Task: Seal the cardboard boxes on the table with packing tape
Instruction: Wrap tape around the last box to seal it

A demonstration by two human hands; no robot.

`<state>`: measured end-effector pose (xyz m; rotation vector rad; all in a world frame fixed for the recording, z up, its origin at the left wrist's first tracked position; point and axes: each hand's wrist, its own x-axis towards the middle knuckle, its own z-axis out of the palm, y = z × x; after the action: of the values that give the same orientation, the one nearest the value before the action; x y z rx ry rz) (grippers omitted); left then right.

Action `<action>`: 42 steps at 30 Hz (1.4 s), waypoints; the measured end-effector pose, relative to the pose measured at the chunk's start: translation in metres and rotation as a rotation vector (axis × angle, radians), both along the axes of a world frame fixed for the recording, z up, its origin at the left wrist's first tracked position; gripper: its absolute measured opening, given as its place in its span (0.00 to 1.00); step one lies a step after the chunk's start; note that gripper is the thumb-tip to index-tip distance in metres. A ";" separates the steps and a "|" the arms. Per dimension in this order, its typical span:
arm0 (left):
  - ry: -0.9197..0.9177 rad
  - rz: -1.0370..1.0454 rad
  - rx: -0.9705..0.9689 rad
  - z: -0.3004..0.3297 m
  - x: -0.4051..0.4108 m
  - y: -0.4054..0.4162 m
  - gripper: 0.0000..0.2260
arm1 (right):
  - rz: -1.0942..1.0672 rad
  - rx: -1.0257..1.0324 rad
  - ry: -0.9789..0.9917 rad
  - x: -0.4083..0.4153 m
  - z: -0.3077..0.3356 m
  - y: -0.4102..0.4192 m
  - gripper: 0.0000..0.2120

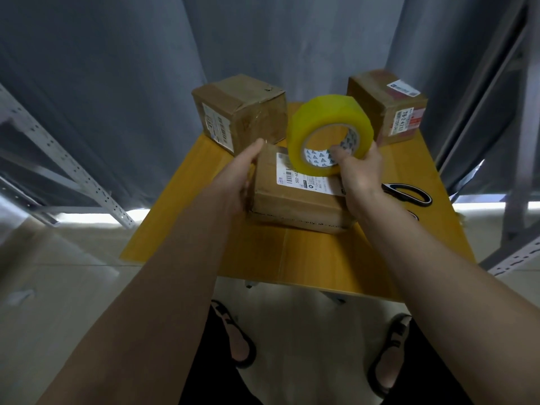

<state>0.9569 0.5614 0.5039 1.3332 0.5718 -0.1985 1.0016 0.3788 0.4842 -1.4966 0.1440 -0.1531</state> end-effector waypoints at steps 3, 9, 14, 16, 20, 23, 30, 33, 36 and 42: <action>0.074 -0.034 0.100 -0.002 0.008 -0.004 0.21 | -0.016 -0.002 0.013 -0.001 -0.002 0.002 0.13; 0.031 0.048 0.095 -0.007 0.012 -0.007 0.19 | -0.009 -0.055 -0.007 0.000 0.004 0.002 0.07; 0.024 0.075 0.139 -0.009 0.012 -0.006 0.20 | -0.052 -0.121 -0.031 0.005 0.004 -0.011 0.13; 0.020 0.099 0.148 -0.010 0.011 -0.002 0.19 | -0.091 -0.086 -0.005 0.008 0.001 -0.022 0.13; 0.026 0.093 0.189 -0.010 0.012 0.003 0.21 | -0.119 -0.073 0.003 0.011 -0.004 -0.037 0.08; 0.032 0.068 0.195 -0.009 0.014 0.003 0.21 | -0.145 -0.029 0.039 0.010 -0.007 -0.037 0.10; 0.068 0.002 0.122 -0.012 0.011 0.009 0.22 | -0.032 0.250 0.380 -0.004 -0.011 -0.014 0.26; 0.084 -0.013 0.088 -0.014 0.009 0.007 0.21 | 0.005 0.255 0.447 -0.006 -0.011 -0.010 0.28; 0.074 0.006 0.075 -0.014 0.009 0.007 0.20 | -0.040 0.252 0.419 -0.003 -0.012 -0.010 0.27; 0.050 0.027 0.070 -0.015 0.010 0.004 0.21 | -0.127 0.250 0.267 0.001 -0.013 -0.016 0.07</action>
<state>0.9673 0.5659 0.4893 1.3906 0.6434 -0.1915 1.0022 0.3628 0.4708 -1.2533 0.4569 -0.0341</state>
